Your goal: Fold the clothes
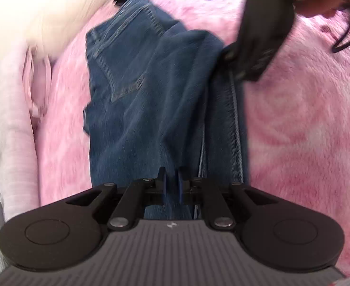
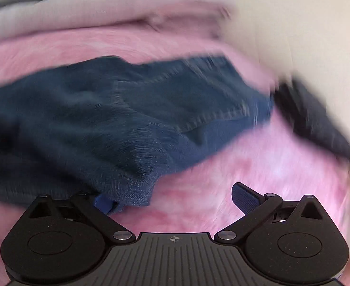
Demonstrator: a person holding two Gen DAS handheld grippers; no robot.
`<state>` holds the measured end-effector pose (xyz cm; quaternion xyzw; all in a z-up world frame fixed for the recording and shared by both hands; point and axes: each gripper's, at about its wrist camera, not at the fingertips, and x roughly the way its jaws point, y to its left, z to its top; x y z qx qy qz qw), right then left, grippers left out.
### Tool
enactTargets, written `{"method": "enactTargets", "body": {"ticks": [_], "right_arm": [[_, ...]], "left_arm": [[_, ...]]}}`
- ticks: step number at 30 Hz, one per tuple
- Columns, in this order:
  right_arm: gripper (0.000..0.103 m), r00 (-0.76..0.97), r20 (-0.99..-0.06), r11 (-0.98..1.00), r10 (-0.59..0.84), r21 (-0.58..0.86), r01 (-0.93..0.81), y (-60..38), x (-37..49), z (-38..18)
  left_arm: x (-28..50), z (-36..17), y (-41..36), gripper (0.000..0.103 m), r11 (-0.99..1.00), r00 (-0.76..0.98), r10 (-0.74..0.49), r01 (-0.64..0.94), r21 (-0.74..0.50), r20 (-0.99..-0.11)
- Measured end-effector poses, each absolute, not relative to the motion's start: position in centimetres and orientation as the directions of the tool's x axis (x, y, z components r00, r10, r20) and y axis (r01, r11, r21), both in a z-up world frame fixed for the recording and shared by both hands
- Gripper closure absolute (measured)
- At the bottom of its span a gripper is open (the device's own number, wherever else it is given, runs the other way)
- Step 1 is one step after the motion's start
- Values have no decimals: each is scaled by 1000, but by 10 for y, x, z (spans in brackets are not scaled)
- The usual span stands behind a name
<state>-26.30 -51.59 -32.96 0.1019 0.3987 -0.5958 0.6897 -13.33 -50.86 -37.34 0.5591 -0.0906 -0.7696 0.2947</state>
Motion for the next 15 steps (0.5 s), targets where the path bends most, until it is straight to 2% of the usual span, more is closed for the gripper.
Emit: {"method": "enactTargets", "body": {"ticks": [3, 6, 8, 12, 15], "right_arm": [[1, 8, -743, 189, -670, -160, 969, -512, -297, -322], [1, -74, -801, 107, -593, -169, 980, -504, -317, -318], [1, -24, -800, 117, -600, -117, 986, -497, -328, -300], [1, 148, -733, 324, -664, -103, 941, -503, -318, -257], [1, 312, -699, 548, -643, -134, 826, -535, -300, -238]], "left_arm": [[-119, -358, -513, 92, -843, -238, -478, 395, 365, -846], [-96, -335, -525, 88, -830, -294, -412, 511, 222, -862], [-78, -319, -538, 77, -783, -334, -409, 606, 139, -849], [-52, -306, -575, 76, -658, -324, -476, 748, 87, -817], [-42, -315, -608, 76, -566, -276, -509, 821, 76, -815]]}}
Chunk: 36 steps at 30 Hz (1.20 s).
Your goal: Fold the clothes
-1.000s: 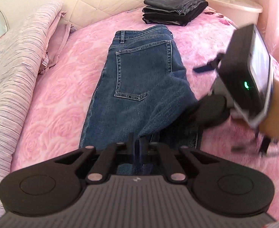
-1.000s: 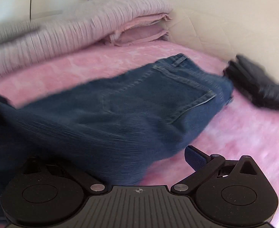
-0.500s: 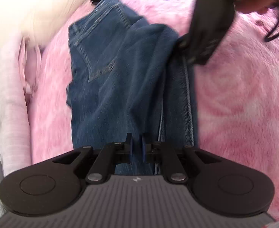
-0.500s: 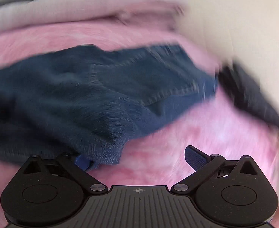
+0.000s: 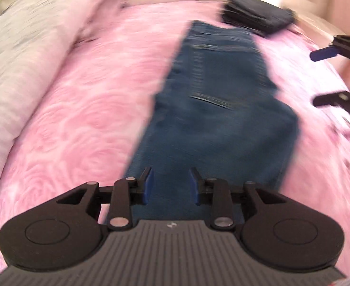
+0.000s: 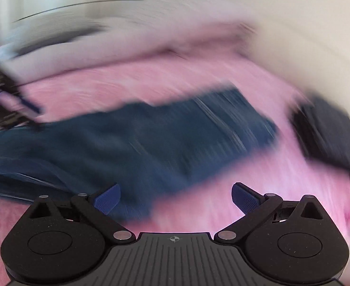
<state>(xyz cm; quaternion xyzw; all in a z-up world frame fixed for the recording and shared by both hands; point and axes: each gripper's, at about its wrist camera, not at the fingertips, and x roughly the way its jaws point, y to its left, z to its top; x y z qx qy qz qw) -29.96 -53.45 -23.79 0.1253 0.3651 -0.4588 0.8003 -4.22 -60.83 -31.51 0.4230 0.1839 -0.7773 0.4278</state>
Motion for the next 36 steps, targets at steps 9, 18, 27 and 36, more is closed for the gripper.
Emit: {"method": "enactTargets", "body": {"ticks": [9, 18, 27, 36], "right_arm": [[30, 475, -817, 936, -327, -213, 278, -717, -220, -281], [79, 428, -882, 981, -196, -172, 94, -778, -183, -317], [78, 465, -846, 950, -262, -142, 277, -784, -193, -321], [70, 497, -835, 968, -235, -154, 198, -734, -177, -322]], "left_arm": [[-42, -366, -643, 87, -564, -239, -425, 825, 49, -873], [-27, -351, -644, 103, -461, -123, -534, 871, 167, -837], [-31, -353, -651, 70, -516, -269, -453, 856, 4, -850], [-44, -374, -659, 97, -510, -190, -478, 855, 95, -857]]}}
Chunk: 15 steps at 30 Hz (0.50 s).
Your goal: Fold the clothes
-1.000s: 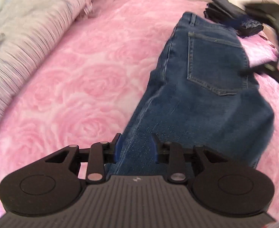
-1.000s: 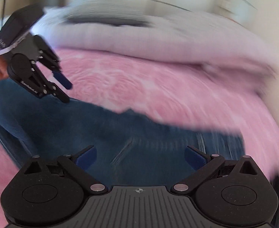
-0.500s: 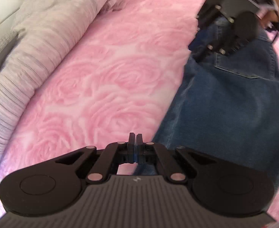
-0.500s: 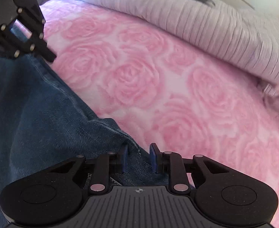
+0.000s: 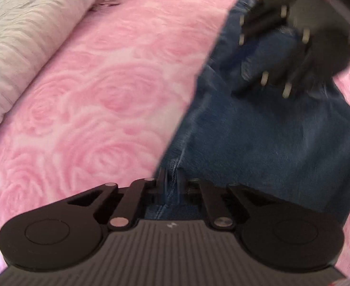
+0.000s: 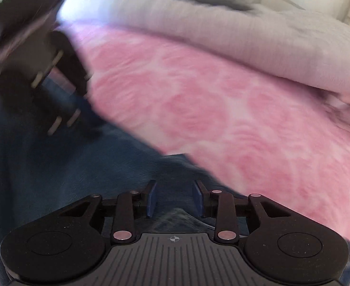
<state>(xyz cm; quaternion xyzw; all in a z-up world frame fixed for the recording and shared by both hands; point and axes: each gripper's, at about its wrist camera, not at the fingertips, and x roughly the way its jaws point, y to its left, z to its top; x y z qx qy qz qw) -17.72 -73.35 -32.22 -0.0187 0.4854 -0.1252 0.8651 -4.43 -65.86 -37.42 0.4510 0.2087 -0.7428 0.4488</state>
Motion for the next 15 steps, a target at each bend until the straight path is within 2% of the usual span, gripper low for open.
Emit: {"method": "enactTargets", "body": {"ticks": [1, 4, 6, 10, 12, 13, 15], "right_arm": [[70, 489, -839, 967, -238, -158, 200, -738, -168, -329], [65, 496, -848, 961, -187, -52, 273, -764, -158, -342], [64, 512, -834, 950, -204, -43, 308, -762, -166, -335], [63, 522, -805, 882, -282, -4, 470, -734, -214, -301], [63, 529, -790, 827, -311, 50, 560, -711, -247, -287], [63, 523, -784, 795, -334, 64, 603, -696, -263, -282], [63, 511, -777, 732, -369, 96, 675, -665, -292, -275]], "left_arm": [[-47, -377, -658, 97, -521, -178, -482, 845, 117, -858], [-50, -378, -657, 95, -526, -156, -494, 837, 152, -855], [-48, -370, -654, 90, -503, -138, -516, 848, 168, -846], [-52, -338, -616, 90, -562, -183, -550, 803, 199, -815], [-60, -321, -584, 83, -633, -259, -536, 753, 180, -804], [-66, -315, -567, 76, -674, -288, -521, 717, 180, -804], [-81, -314, -533, 73, -750, -306, -490, 626, 215, -816]]}}
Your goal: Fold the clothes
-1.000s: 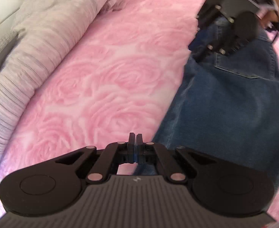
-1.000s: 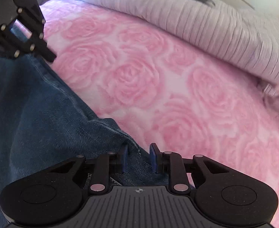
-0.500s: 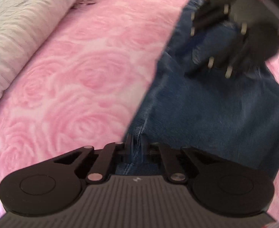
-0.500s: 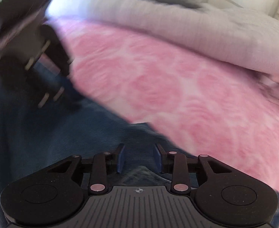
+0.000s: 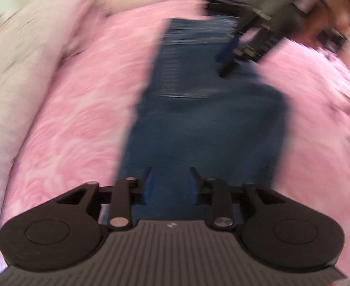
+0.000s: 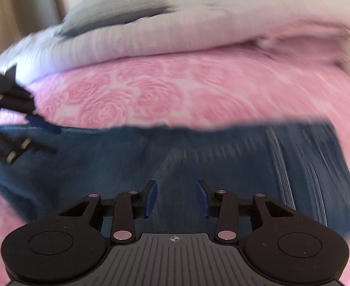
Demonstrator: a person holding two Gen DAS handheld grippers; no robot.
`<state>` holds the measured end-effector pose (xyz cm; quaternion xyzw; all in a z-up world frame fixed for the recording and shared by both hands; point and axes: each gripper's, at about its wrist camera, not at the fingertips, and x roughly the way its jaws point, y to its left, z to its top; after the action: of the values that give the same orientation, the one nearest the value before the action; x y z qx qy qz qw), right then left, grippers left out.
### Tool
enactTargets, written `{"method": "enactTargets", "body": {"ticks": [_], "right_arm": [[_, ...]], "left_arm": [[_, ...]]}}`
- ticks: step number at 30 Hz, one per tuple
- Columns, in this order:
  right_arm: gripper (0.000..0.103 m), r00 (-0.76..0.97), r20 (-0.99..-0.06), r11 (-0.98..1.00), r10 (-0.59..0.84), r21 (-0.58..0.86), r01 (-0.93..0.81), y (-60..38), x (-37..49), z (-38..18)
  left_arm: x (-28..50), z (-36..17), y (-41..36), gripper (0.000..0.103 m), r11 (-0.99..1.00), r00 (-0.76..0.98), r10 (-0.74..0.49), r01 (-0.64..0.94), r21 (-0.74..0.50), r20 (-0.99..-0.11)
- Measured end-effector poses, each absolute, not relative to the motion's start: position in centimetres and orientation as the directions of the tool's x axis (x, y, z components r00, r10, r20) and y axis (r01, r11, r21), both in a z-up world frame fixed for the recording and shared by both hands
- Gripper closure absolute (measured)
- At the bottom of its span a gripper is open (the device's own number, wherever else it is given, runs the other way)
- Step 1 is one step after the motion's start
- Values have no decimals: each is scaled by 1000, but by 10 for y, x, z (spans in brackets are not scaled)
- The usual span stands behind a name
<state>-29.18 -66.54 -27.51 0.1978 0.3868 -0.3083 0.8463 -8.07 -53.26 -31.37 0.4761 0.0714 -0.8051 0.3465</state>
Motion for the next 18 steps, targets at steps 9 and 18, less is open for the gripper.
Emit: {"method": "enactTargets", "body": {"ticks": [9, 18], "right_arm": [[45, 537, -760, 623, -368, 227, 748, -561, -303, -291], [40, 524, -742, 598, -418, 209, 774, -536, -313, -271]], "left_arm": [[-101, -367, -489, 88, -842, -99, -359, 462, 277, -928], [-75, -356, -472, 86, -843, 14, -308, 459, 280, -951]]}}
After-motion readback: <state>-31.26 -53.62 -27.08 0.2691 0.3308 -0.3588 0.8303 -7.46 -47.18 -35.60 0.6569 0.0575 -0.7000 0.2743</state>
